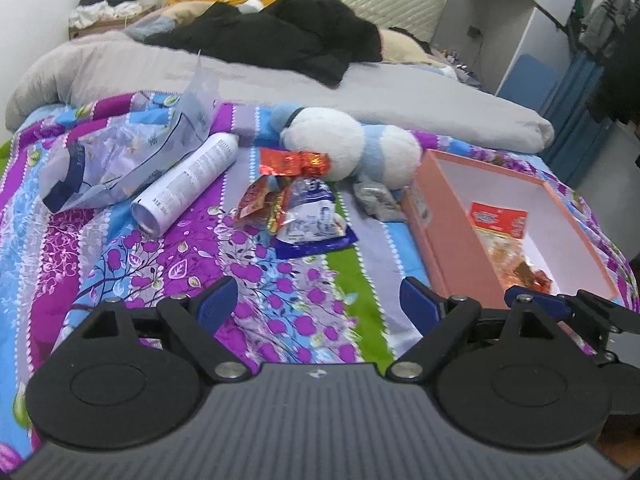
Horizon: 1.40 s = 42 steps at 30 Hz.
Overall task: Organize snacks
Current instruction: 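Withdraw both open grippers and move toward snacks by the plush toy, then grasp red-header pack with left gripper while right grasps blue-white spicy strip bag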
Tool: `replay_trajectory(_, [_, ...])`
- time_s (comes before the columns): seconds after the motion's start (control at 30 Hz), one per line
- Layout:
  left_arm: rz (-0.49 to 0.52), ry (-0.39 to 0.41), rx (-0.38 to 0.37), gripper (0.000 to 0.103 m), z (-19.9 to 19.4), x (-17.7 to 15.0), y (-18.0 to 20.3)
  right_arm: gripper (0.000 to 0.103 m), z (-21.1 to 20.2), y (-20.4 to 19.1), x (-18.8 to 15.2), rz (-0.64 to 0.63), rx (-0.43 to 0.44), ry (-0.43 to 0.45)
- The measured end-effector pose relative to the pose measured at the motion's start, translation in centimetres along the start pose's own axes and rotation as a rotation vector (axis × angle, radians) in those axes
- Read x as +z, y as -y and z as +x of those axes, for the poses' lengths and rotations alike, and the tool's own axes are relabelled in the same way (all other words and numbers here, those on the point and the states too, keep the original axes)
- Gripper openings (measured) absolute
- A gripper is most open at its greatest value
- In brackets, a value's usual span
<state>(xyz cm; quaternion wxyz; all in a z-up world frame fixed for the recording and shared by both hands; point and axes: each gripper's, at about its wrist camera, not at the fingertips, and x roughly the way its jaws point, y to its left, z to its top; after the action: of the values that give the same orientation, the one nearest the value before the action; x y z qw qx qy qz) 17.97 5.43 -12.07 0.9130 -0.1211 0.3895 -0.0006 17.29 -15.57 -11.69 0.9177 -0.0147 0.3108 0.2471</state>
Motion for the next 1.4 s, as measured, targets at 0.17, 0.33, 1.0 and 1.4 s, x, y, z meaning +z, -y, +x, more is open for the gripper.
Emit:
replay_trajectory(0.17, [-0.028,-0.023,-0.004,0.091,4.9,1.8,-2.7,0.088,4.7,-0.5,1.0,-0.058,-0.003,-0.03])
replay_trajectory(0.33, [-0.031,-0.03,0.001,0.09,9.8,3.7,-4.8,0.087,9.7,-0.4,2.0,-0.079,-0.015,-0.06])
replay_trajectory(1.0, [-0.076,-0.072,-0.027,0.043,24.2,6.7,-9.3,0.087,25.3,0.5,3.5,-0.15,-0.072,-0.151])
replay_trajectory(1.4, [-0.077,-0.038,-0.019,0.005,20.3,5.8,-8.8,0.055,23.5,-0.1,3.4,-0.145,-0.066,-0.172])
